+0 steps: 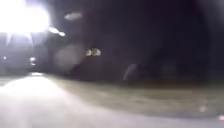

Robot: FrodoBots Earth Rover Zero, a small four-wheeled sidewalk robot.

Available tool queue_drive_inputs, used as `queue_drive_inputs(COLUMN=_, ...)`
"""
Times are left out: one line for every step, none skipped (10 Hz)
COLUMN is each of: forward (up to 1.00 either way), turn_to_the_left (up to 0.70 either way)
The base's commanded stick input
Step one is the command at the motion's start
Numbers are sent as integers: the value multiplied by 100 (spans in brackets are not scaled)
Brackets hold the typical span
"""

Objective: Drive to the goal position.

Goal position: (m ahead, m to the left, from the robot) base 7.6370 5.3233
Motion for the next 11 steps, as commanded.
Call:
queue_drive_inputs(forward=0, turn_to_the_left=45)
queue_drive_inputs(forward=0, turn_to_the_left=45)
queue_drive_inputs(forward=0, turn_to_the_left=45)
queue_drive_inputs(forward=0, turn_to_the_left=45)
queue_drive_inputs(forward=0, turn_to_the_left=45)
queue_drive_inputs(forward=0, turn_to_the_left=45)
queue_drive_inputs(forward=0, turn_to_the_left=45)
queue_drive_inputs(forward=0, turn_to_the_left=45)
queue_drive_inputs(forward=0, turn_to_the_left=45)
queue_drive_inputs(forward=0, turn_to_the_left=45)
queue_drive_inputs(forward=0, turn_to_the_left=45)
